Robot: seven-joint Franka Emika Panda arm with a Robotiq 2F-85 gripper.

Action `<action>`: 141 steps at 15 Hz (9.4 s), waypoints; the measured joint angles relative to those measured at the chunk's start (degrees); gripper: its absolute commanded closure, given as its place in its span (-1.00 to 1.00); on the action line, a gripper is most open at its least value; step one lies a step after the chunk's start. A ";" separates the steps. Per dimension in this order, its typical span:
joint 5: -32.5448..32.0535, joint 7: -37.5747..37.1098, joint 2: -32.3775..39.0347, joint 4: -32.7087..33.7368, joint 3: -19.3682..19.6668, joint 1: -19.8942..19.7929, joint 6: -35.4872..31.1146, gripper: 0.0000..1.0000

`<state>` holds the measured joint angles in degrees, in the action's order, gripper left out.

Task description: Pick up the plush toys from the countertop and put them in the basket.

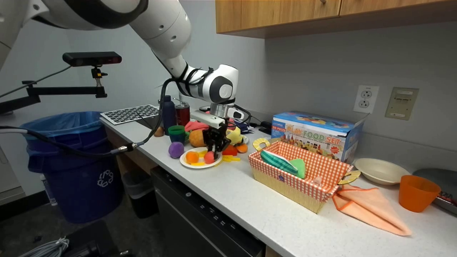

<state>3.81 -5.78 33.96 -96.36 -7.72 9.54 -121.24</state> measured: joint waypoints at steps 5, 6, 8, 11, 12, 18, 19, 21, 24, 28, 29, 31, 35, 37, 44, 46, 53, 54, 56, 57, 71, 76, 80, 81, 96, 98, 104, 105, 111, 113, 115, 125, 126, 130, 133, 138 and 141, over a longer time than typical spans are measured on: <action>0.00 -1.20 -0.44 1.16 0.81 -0.05 -0.28 0.97; 0.00 -1.57 -1.06 1.54 1.17 -0.08 -0.31 0.96; 0.00 -2.43 -3.53 1.74 2.06 -0.24 -0.41 0.94; -0.23 -5.06 -8.49 1.42 4.29 -0.44 -0.93 0.94; -0.68 -6.39 -10.00 1.20 5.21 -0.54 -1.38 0.94; -7.10 -15.78 -13.76 -2.21 11.02 -1.65 -5.76 0.94; -8.29 -17.52 -13.69 -3.03 11.87 -1.81 -6.59 0.94; -10.58 -21.46 -13.44 -4.70 13.53 -1.96 -8.63 0.28; -13.29 -26.98 -13.05 -6.41 15.32 -1.98 -10.69 -0.02; -17.23 -32.68 -12.92 -7.32 15.75 -1.71 -12.88 -0.63; -18.70 -33.92 -12.97 -7.36 15.75 -1.45 -13.54 -0.80; -21.76 -35.99 -13.20 -7.40 15.73 -0.71 -14.90 -1.00; -21.64 -32.12 -13.87 -7.63 12.52 -0.07 -17.15 -1.00; -19.50 -27.60 -13.88 -7.72 9.41 0.05 -17.23 -1.00; -7.89 -7.86 -13.32 -9.11 1.06 0.24 -17.02 -1.00; -3.87 -1.17 -12.88 -9.40 -0.55 -0.12 -16.36 -1.00; 3.89 18.22 -10.98 -10.53 -3.22 -2.68 -4.47 -1.00; 3.90 20.20 -10.53 -10.50 -3.21 -3.06 -1.91 -1.00; 3.88 23.80 -9.68 -10.30 -3.21 -3.48 3.13 -1.00; 3.68 25.33 -9.25 -10.01 -3.25 -3.48 5.77 -1.00; -4.51 26.77 -2.79 -0.15 -3.75 1.88 13.40 -1.00; -4.60 26.78 -1.54 0.75 -4.00 3.30 11.98 -0.96; -4.61 26.78 -0.46 1.42 -4.04 3.66 10.64 -0.85; -4.62 26.78 -0.11 1.69 -4.04 3.68 10.31 -0.84; -4.71 22.86 2.86 4.00 -3.21 3.62 7.07 1.00; -4.71 22.28 2.85 4.20 -2.91 3.52 6.68 1.00; -4.76 20.67 2.55 5.26 -1.61 3.23 5.62 0.18; -4.78 20.51 2.45 5.38 -1.44 3.18 5.62 0.01; -4.78 20.44 2.08 4.66 -1.53 3.04 7.42 -0.87; -4.77 20.44 1.74 4.00 -1.56 3.04 8.63 -1.00; -4.77 20.43 1.06 2.89 -1.55 2.98 9.04 -1.00; -4.75 20.44 -0.25 -1.40 -2.38 2.99 10.05 -0.45; -4.75 20.44 -0.25 -1.55 -2.52 3.01 10.05 -0.31; -4.75 20.44 -0.19 -1.63 -2.97 3.04 10.05 0.33; -4.74 20.43 -0.20 -1.63 -3.03 3.04 9.99 0.72; -4.73 18.71 -1.18 -1.49 -2.67 2.84 8.81 0.92; -4.67 15.65 -3.83 -1.61 -1.38 1.84 5.75 0.91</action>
<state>-0.86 9.87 30.13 -97.97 -9.11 11.38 -115.50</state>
